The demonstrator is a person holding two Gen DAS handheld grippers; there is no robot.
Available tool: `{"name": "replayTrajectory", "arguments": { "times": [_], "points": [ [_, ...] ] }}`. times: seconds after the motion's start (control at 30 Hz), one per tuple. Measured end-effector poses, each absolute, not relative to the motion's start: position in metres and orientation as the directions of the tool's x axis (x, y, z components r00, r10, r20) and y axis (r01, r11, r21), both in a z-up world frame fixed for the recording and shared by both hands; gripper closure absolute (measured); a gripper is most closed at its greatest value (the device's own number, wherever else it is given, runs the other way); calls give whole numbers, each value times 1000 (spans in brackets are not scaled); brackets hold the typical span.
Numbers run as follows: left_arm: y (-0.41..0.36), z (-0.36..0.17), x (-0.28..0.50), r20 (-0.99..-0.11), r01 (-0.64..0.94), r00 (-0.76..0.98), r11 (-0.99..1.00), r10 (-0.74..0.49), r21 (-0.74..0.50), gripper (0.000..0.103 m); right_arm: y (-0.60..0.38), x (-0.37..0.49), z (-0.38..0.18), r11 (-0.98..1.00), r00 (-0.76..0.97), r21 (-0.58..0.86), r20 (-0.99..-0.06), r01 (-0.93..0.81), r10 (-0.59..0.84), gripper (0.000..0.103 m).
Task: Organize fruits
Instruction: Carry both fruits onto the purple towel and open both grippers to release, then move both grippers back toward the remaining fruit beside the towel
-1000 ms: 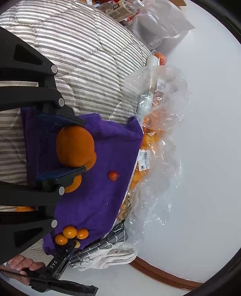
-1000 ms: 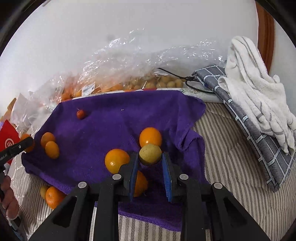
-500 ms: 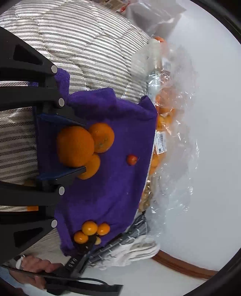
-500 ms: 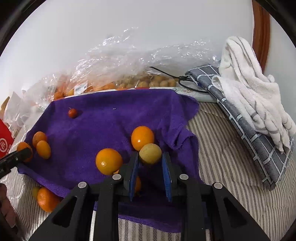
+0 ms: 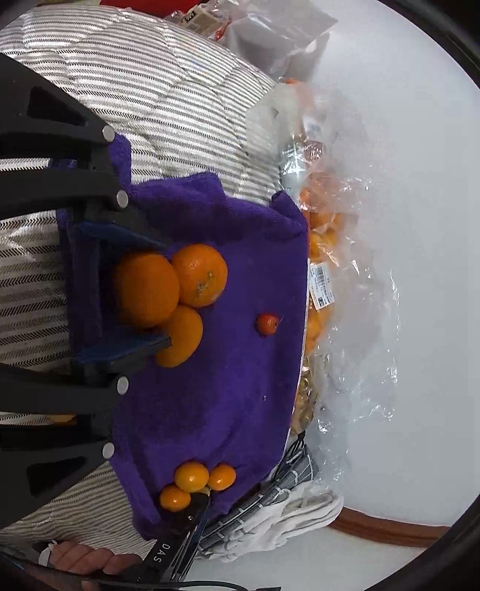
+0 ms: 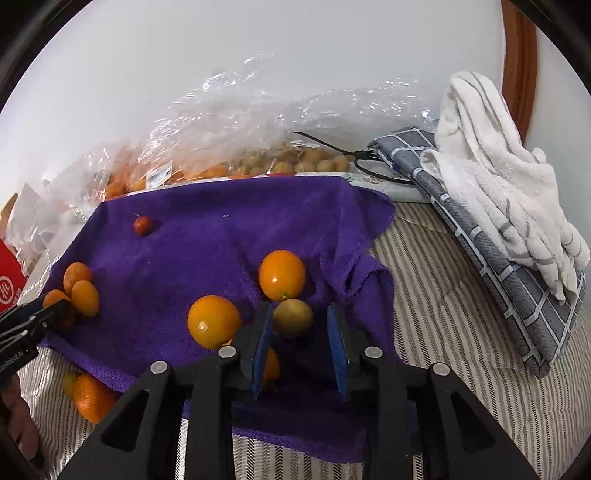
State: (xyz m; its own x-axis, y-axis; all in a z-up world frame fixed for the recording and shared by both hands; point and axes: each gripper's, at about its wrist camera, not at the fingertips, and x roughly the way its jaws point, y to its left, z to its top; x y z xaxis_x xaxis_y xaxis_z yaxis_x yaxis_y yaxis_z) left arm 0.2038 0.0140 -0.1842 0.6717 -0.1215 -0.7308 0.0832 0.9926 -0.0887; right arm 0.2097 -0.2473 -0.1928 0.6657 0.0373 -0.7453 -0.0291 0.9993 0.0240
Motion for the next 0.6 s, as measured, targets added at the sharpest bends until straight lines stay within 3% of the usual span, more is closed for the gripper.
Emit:
{"name": "replayTrajectory", "arguments": {
  "times": [0.13, 0.27, 0.6],
  "points": [
    [15, -182, 202, -722, 83, 677, 989, -146, -123, 46, -250, 207, -191, 998, 662, 57, -747, -32, 64, 63],
    [18, -181, 201, -705, 74, 690, 984, -167, -160, 45, -245, 202, -189, 998, 670, 49, -739, -44, 66, 52],
    [25, -171, 193, -639, 52, 750, 978, -171, -200, 44, -229, 164, -149, 998, 731, 59, -679, -33, 65, 50]
  ]
}}
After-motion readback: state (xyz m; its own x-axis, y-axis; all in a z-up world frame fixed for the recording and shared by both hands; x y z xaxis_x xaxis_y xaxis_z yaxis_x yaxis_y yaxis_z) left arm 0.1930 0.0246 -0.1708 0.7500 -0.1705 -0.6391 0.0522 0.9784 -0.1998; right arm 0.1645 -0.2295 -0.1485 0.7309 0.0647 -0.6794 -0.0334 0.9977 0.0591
